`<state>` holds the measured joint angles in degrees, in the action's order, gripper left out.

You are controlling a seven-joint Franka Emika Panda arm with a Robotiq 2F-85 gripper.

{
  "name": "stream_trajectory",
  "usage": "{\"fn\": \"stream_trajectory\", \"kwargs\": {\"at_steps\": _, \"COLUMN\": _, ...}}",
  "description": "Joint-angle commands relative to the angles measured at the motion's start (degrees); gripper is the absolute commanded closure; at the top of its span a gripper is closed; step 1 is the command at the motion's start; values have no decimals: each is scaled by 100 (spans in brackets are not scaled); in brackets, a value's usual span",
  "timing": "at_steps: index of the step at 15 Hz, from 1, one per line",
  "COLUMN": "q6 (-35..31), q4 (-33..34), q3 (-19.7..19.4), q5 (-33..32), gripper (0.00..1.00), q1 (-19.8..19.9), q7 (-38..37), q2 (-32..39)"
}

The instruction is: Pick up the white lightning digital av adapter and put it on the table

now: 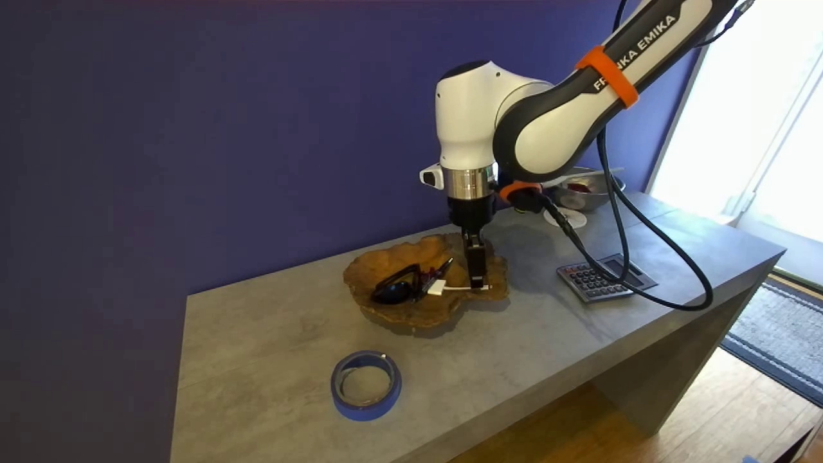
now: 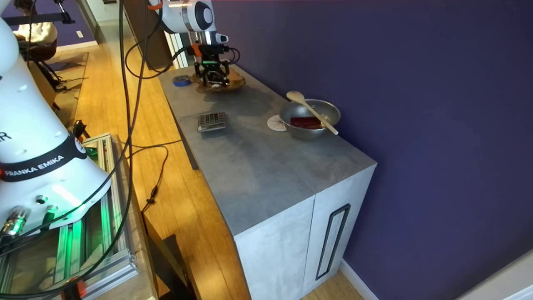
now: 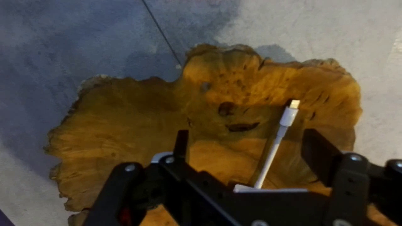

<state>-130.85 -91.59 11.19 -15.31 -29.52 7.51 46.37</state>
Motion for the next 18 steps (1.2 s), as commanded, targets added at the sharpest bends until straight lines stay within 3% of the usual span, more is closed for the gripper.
{"fn": "stream_trajectory", "kwargs": {"at_steps": 1, "q6": -66, "q4": -65, "q3": 249, "q5": -48, "gripper": 11, "q1": 110, "q7": 361, "q2": 16}}
{"fn": "stream_trajectory", "kwargs": {"at_steps": 7, "q6": -122, "q4": 27, "q3": 369, "q5": -74, "gripper": 59, "q1": 105, "q7": 721, "q2": 149}}
{"fn": "stream_trajectory", "kwargs": {"at_steps": 12, "q6": -150, "q4": 102, "q3": 379, "q5": -38, "gripper": 81, "q1": 149, "q7": 854, "q2": 268}}
{"fn": "stream_trajectory", "kwargs": {"at_steps": 13, "q6": -160, "q4": 128, "q3": 385, "q5": -26, "gripper": 98, "q1": 160, "q7": 875, "q2": 295}}
{"fn": "stream_trajectory", "kwargs": {"at_steps": 18, "q6": -212, "q4": 61, "q3": 383, "q5": -74, "gripper": 99, "q1": 141, "q7": 888, "q2": 206}}
